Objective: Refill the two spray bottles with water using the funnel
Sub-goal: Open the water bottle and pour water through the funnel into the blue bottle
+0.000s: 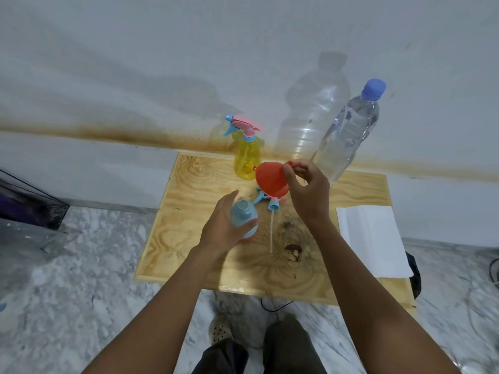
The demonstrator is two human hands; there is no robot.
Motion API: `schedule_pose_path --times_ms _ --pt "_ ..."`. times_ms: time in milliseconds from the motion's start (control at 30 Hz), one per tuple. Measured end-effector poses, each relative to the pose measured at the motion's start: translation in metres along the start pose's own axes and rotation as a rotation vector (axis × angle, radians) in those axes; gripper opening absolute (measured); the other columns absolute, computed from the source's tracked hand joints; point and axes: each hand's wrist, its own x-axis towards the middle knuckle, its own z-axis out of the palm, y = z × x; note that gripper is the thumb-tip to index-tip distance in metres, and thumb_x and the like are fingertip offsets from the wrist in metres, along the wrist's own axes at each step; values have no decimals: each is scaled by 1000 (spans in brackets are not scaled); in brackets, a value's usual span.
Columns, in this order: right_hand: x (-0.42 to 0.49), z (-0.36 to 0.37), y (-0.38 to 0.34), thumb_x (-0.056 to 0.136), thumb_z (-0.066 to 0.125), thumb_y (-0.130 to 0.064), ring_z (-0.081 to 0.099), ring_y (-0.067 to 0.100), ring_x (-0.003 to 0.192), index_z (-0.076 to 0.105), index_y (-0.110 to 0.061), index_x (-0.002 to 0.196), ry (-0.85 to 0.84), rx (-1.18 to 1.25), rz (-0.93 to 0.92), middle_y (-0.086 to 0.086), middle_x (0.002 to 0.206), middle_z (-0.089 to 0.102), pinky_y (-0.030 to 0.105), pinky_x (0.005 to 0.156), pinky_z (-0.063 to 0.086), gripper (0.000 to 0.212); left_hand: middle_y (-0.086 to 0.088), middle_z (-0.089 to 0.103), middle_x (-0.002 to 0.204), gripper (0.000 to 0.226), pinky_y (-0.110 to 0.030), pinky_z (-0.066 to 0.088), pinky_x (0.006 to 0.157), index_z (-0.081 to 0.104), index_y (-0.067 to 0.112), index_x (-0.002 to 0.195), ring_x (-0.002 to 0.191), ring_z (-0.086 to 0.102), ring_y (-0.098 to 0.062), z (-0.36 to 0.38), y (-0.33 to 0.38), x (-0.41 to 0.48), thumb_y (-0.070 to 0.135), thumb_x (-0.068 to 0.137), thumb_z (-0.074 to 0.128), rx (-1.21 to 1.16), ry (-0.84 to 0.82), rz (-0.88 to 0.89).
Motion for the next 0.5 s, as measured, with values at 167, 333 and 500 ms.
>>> schedule_pose_path --times_ms 167,333,500 --pt "-10 -12 -30 93 65 -22 68 9 75 73 -6 96 -91 91 109 2 81 73 22 70 56 18 13 41 150 82 -19 36 101 34 34 150 130 41 0 -30 22 -11 51 80 73 -61 30 174" --pt "-16 -9 -52 95 63 -27 69 21 74 73 -6 88 -347 196 408 13 87 72 27 62 56 24 18 64 122 45 -18 50 92 59 36 133 107 64 -3 -51 39 -21 36 89 70 -168 95 319" --pt "-19 -4 -62 89 69 -37 70 29 86 73 -4 95 -390 201 607 19 98 73 37 71 57 34 10 76 93 15 -20 55 82 77 15 103 90 72 -6 -62 52 -25 21 90 71 -261 181 299"
